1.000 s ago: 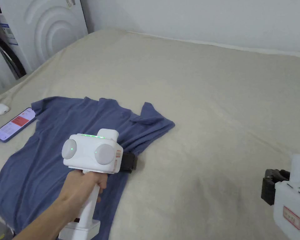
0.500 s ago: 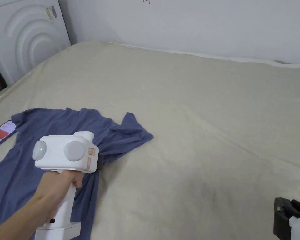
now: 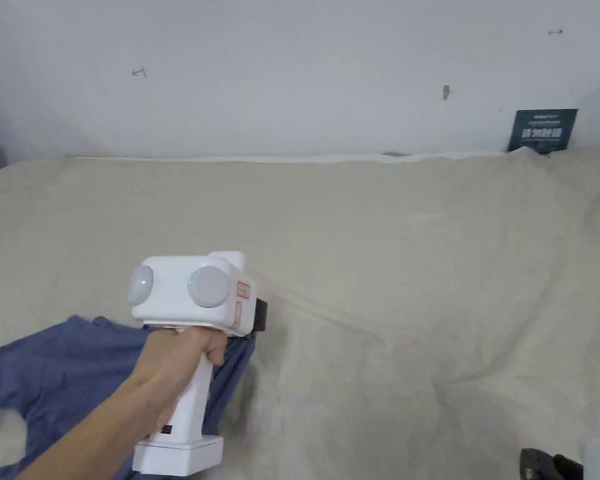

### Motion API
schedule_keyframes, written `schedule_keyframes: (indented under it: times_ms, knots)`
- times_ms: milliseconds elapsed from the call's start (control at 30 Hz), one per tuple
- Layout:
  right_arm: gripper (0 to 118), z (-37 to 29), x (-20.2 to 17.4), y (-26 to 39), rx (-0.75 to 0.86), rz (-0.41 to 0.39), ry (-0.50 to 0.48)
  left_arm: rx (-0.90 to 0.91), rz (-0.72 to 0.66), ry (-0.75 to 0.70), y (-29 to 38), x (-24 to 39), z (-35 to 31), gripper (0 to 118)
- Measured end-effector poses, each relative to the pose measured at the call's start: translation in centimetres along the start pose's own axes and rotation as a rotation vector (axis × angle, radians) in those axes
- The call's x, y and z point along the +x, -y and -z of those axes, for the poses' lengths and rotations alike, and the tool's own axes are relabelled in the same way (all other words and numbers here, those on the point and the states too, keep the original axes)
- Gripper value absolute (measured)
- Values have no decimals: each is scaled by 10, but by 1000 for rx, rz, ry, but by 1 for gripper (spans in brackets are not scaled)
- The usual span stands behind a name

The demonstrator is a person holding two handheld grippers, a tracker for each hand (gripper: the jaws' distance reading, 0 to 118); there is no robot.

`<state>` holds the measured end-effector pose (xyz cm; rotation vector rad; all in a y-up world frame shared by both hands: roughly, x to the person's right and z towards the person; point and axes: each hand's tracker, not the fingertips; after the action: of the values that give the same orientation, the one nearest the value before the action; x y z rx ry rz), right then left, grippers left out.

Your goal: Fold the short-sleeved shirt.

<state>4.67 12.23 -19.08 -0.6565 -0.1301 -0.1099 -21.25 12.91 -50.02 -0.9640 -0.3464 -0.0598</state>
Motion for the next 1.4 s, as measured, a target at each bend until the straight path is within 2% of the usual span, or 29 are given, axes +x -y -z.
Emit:
schedule_keyframes:
  times_ms: [167, 300, 400, 500, 533, 567, 600, 633, 667, 700, 833, 867, 933, 967, 1000, 1033, 1067, 1100, 1200, 1267, 1367, 1400]
  knots:
    - [1, -15, 37, 10, -7, 52, 74, -38, 177, 215, -29, 172, 51, 4]
    - [1, -16, 61, 18, -31, 118, 128, -123, 259, 371, -16, 301, 100, 4]
    - [1, -17, 75, 18, -45, 131, 162, -176, 286, 462, 3, 359, 125, 4]
    - [1, -17, 82, 16, -53, 119, 181, -201, 296, 441, 14, 371, 140, 5]
    - [1, -16, 83, 16, -57, 113, 186, -211, 306, 418, 16, 369, 145, 37]
    - [1, -15, 84, 16, -60, 107, 189, -220, 326, 374, 15, 366, 149, 92]
    - [1, -15, 83, 15, -62, 104, 189, -236, 349, 315, 15, 359, 149, 118]
    - [1, -14, 82, 15, -62, 107, 189, -276, 353, 307, 15, 350, 149, 106]
    - [1, -15, 80, 13, -59, 114, 183, -206, 272, 386, 5, 333, 130, 101]
    - [1, -17, 78, 12, -51, 119, 169, -210, 299, 363, -4, 316, 117, 106]
    - [1, -26, 60, 6, -18, 85, 120, -102, 307, 332, 2, 222, 49, 110]
    - [1, -29, 53, 6, -4, 74, 102, -84, 304, 315, 22, 194, 32, 110]
    - [1, -33, 43, 6, 2, 67, 59, -25, 261, 257, 42, 129, -6, 107]
    - [1, -33, 37, 7, 1, 67, 28, -25, 248, 224, 54, 96, -24, 99]
    - [1, -34, 31, 8, -5, 67, 7, -27, 216, 167, 68, 60, -42, 74]
    - [1, -35, 25, 8, -7, 67, -7, -22, 186, 98, 79, 33, -54, 0]
    - [1, -37, 18, 9, -11, 71, -27, 62, 100, 30, 94, 5, -62, 0]
    - [1, -40, 12, 11, -7, 71, -48, 15, 87, -51, 105, -22, -70, 0]
    - [1, -47, -7, 16, -16, 40, -69, -41, -72, -34, 138, -78, -88, 0]
    - [1, -50, -17, 19, -24, 11, -68, -24, -86, -70, 154, -96, -96, 0]
    - [1, -49, -27, 21, -42, -12, -71, -42, -75, -50, 167, -103, -93, 0]
    - [1, -48, -29, 22, -45, -12, -69, -45, -89, -31, 165, -107, -83, 4]
